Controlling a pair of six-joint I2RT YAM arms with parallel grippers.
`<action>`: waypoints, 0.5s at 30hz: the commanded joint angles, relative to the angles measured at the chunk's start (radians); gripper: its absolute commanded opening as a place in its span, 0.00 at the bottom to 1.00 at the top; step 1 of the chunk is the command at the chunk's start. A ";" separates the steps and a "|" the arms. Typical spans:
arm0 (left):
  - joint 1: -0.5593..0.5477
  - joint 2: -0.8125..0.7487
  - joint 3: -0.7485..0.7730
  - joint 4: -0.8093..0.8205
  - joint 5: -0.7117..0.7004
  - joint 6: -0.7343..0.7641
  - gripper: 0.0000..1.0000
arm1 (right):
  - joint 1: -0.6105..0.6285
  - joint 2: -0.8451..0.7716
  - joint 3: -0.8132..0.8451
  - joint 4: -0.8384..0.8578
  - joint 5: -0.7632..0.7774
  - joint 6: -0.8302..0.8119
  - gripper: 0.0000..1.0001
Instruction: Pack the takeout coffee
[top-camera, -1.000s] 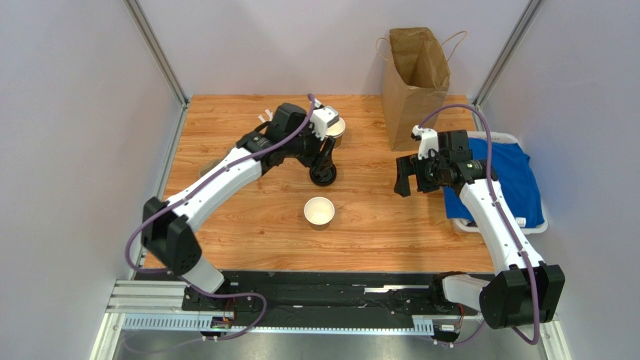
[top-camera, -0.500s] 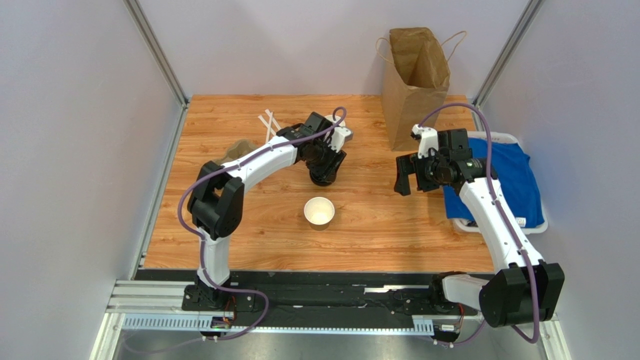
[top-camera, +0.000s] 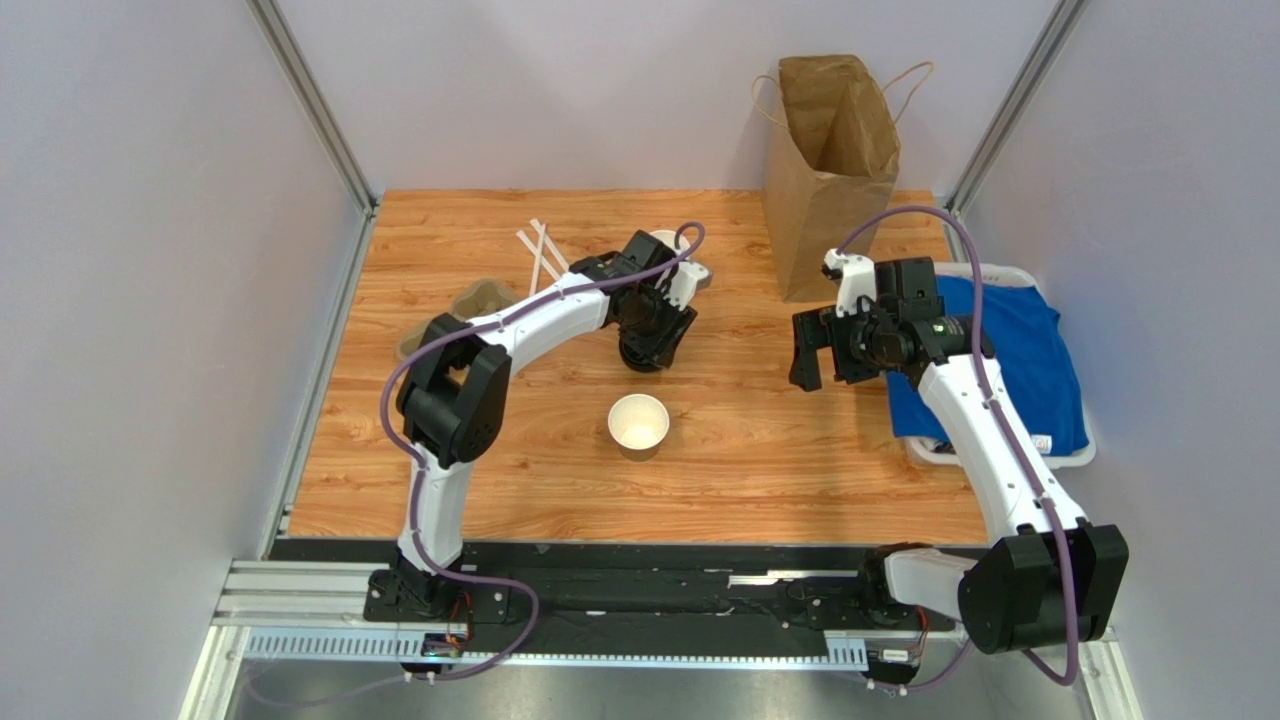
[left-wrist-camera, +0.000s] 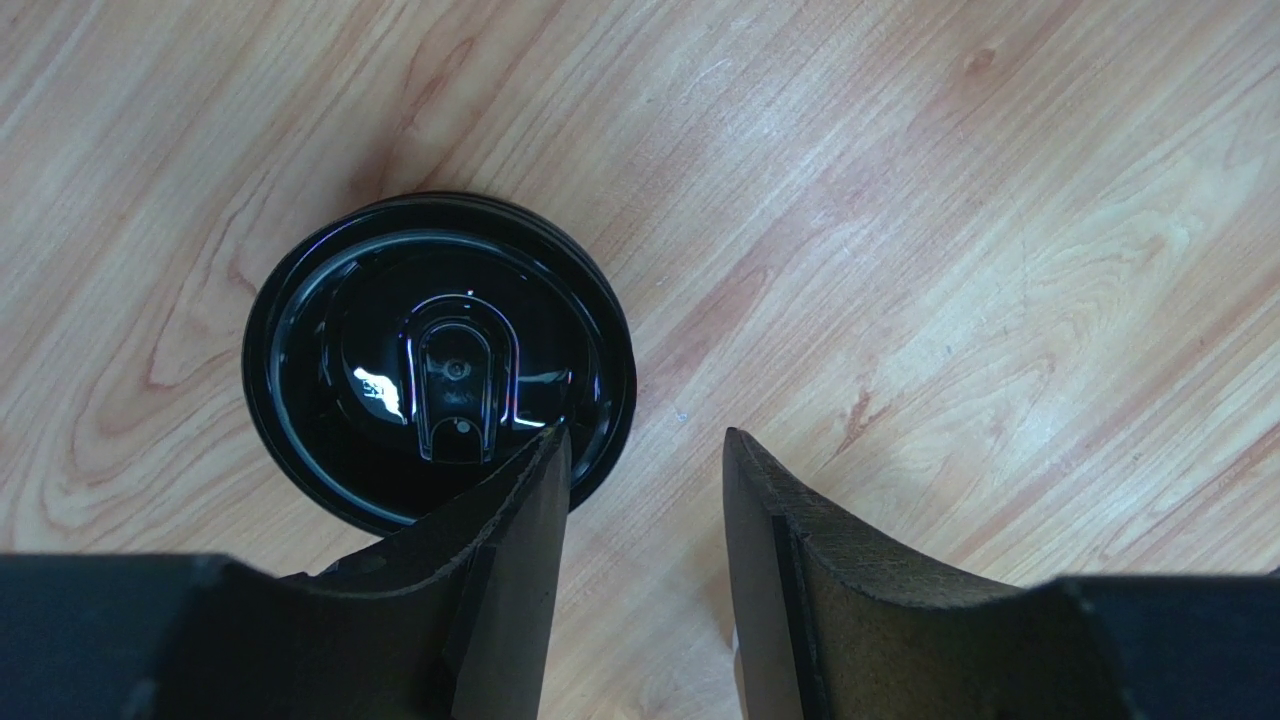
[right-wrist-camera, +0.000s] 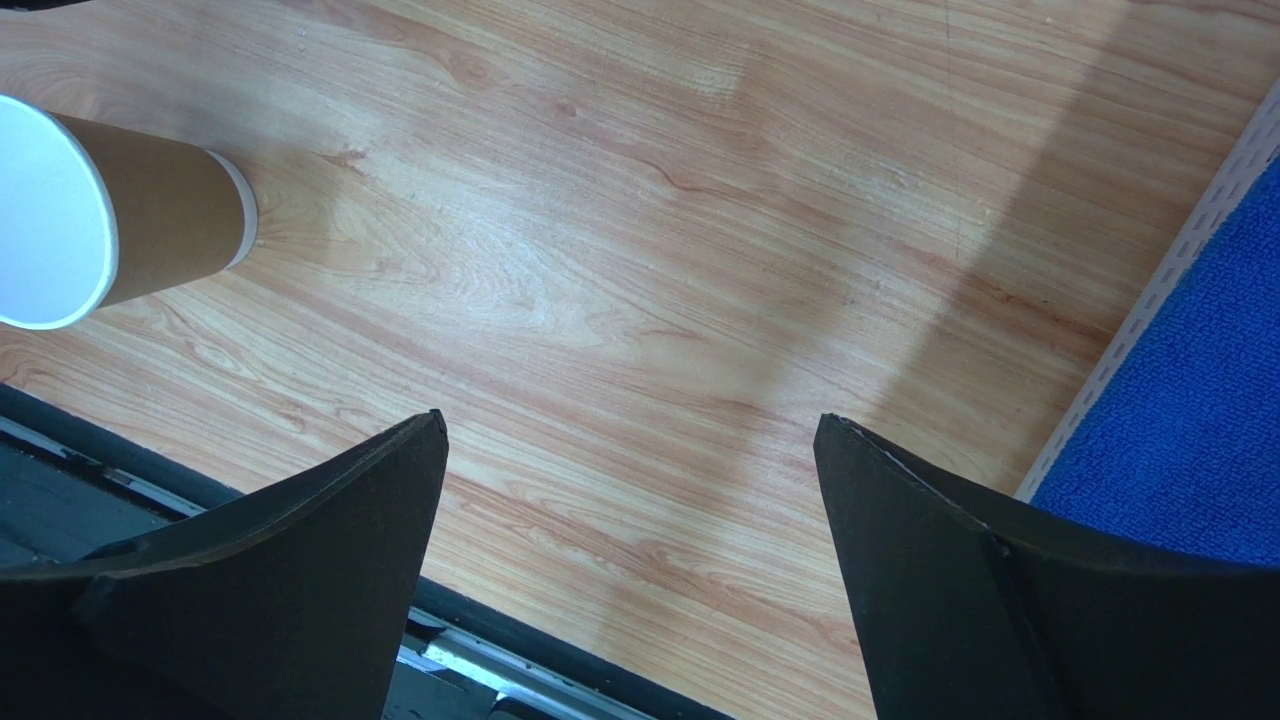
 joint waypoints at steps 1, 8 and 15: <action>-0.004 0.011 0.039 0.013 -0.009 0.025 0.49 | 0.005 -0.001 0.037 0.024 0.009 -0.002 1.00; -0.004 0.044 0.056 0.016 -0.017 0.025 0.46 | 0.005 0.000 0.032 0.024 0.008 -0.002 1.00; -0.005 0.067 0.083 0.013 -0.020 0.037 0.42 | 0.006 0.003 0.032 0.023 0.003 -0.004 1.00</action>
